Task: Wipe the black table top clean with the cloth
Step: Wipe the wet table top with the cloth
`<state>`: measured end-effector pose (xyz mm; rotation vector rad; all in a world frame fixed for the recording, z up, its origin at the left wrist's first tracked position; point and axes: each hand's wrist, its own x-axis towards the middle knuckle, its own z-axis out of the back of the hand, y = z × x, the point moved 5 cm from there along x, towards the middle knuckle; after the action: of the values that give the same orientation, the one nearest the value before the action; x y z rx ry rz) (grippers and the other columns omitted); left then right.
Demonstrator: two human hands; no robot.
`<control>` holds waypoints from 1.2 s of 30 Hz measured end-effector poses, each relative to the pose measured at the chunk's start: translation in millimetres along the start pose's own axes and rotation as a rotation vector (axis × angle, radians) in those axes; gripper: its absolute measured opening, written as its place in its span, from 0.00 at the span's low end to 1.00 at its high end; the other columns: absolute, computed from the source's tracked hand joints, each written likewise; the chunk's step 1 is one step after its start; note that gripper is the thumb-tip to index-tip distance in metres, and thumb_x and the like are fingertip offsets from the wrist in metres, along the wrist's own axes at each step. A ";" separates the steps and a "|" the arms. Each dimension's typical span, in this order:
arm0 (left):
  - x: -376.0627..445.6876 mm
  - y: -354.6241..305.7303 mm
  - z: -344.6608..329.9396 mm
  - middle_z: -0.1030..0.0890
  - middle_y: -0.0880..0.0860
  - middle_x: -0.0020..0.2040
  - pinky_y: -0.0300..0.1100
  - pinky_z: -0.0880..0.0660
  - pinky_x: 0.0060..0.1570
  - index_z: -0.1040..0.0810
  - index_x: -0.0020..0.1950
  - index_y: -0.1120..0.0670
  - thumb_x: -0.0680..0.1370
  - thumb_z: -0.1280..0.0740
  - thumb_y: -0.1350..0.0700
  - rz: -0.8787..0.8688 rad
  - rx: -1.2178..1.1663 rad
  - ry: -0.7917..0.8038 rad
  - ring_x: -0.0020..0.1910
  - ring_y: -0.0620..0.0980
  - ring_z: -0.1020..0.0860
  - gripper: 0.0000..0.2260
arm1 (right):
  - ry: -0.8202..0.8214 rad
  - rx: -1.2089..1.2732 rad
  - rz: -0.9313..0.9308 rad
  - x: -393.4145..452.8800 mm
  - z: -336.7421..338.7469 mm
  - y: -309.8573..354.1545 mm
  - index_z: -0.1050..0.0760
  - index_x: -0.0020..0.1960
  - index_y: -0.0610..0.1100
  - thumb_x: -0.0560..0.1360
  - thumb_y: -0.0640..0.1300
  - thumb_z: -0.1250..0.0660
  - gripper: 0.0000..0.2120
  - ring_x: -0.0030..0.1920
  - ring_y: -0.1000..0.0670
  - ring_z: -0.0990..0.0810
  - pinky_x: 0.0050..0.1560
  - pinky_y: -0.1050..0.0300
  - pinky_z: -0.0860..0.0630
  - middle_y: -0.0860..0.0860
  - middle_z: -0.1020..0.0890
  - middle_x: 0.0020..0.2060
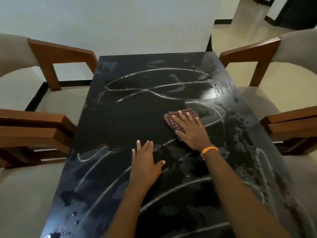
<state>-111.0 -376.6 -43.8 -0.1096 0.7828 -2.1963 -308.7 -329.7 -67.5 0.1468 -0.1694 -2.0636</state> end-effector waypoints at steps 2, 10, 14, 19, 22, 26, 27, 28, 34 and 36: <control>5.9 -21.6 -15.4 0.44 0.52 0.77 0.48 0.61 0.72 0.45 0.75 0.55 0.75 0.33 0.49 -0.012 -0.002 0.036 0.76 0.51 0.58 0.34 | -0.021 -0.049 -0.144 -20.4 13.6 -75.9 0.50 0.76 0.54 0.79 0.52 0.44 0.28 0.77 0.48 0.51 0.74 0.48 0.53 0.51 0.50 0.78; 10.3 -42.6 -39.1 0.48 0.52 0.77 0.50 0.62 0.72 0.46 0.75 0.54 0.72 0.31 0.44 -0.015 0.238 0.059 0.76 0.52 0.58 0.38 | -0.143 0.034 -0.593 -48.2 35.4 -185.3 0.48 0.77 0.49 0.79 0.51 0.44 0.28 0.76 0.41 0.49 0.74 0.39 0.55 0.47 0.47 0.77; 7.5 -45.2 -40.3 0.51 0.52 0.78 0.50 0.62 0.72 0.49 0.76 0.53 0.73 0.32 0.45 0.003 0.279 0.073 0.76 0.52 0.59 0.38 | -0.110 0.098 -0.526 -5.7 25.7 -134.8 0.51 0.77 0.50 0.79 0.52 0.46 0.29 0.77 0.41 0.54 0.74 0.39 0.58 0.47 0.51 0.78; 8.0 -47.8 -44.2 0.53 0.53 0.78 0.50 0.61 0.73 0.52 0.76 0.55 0.74 0.34 0.46 0.019 0.349 0.089 0.76 0.53 0.60 0.38 | 0.033 0.135 -0.084 58.5 5.0 -5.2 0.51 0.77 0.52 0.79 0.53 0.45 0.30 0.77 0.42 0.56 0.74 0.40 0.61 0.49 0.53 0.78; 10.0 -51.3 -46.0 0.53 0.55 0.78 0.50 0.59 0.73 0.52 0.76 0.56 0.74 0.33 0.48 0.031 0.368 0.098 0.76 0.54 0.58 0.38 | 0.103 0.074 0.177 69.4 -3.5 42.0 0.50 0.76 0.53 0.78 0.54 0.45 0.29 0.77 0.44 0.55 0.75 0.41 0.59 0.50 0.51 0.78; 9.5 -53.6 -46.4 0.55 0.55 0.78 0.49 0.60 0.73 0.53 0.76 0.56 0.75 0.34 0.48 0.047 0.364 0.119 0.76 0.53 0.59 0.38 | 0.070 0.025 0.233 75.0 3.5 2.3 0.48 0.76 0.54 0.78 0.55 0.45 0.28 0.77 0.46 0.52 0.75 0.45 0.59 0.52 0.49 0.78; 9.0 -52.7 -46.0 0.55 0.55 0.78 0.49 0.59 0.73 0.53 0.76 0.56 0.75 0.34 0.48 0.049 0.364 0.124 0.76 0.53 0.59 0.38 | 0.044 0.027 0.185 75.4 7.2 -18.9 0.48 0.76 0.54 0.78 0.55 0.45 0.28 0.77 0.46 0.52 0.75 0.45 0.58 0.52 0.48 0.78; 8.5 -52.7 -46.5 0.55 0.54 0.78 0.48 0.59 0.73 0.54 0.76 0.56 0.75 0.34 0.49 0.051 0.361 0.128 0.76 0.53 0.59 0.38 | 0.019 0.022 0.124 74.8 11.4 -44.2 0.48 0.76 0.54 0.78 0.55 0.45 0.28 0.77 0.46 0.51 0.75 0.44 0.57 0.52 0.48 0.77; 8.4 -55.8 -47.4 0.55 0.55 0.78 0.48 0.59 0.73 0.54 0.76 0.57 0.76 0.34 0.49 0.056 0.377 0.135 0.76 0.52 0.59 0.38 | -0.060 0.043 -0.328 40.5 34.9 -198.8 0.50 0.76 0.52 0.79 0.54 0.48 0.27 0.77 0.43 0.50 0.75 0.41 0.55 0.49 0.48 0.78; 8.6 -55.9 -47.5 0.55 0.55 0.78 0.48 0.59 0.73 0.54 0.76 0.57 0.75 0.34 0.49 0.057 0.377 0.138 0.76 0.53 0.58 0.38 | -0.089 0.045 -0.429 25.3 39.5 -219.2 0.49 0.76 0.51 0.79 0.53 0.48 0.27 0.76 0.42 0.50 0.75 0.40 0.54 0.48 0.47 0.77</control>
<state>-168.5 -330.9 -51.8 0.2515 0.4269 -2.2734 -516.5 -245.7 -69.4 0.1267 -0.2568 -2.4968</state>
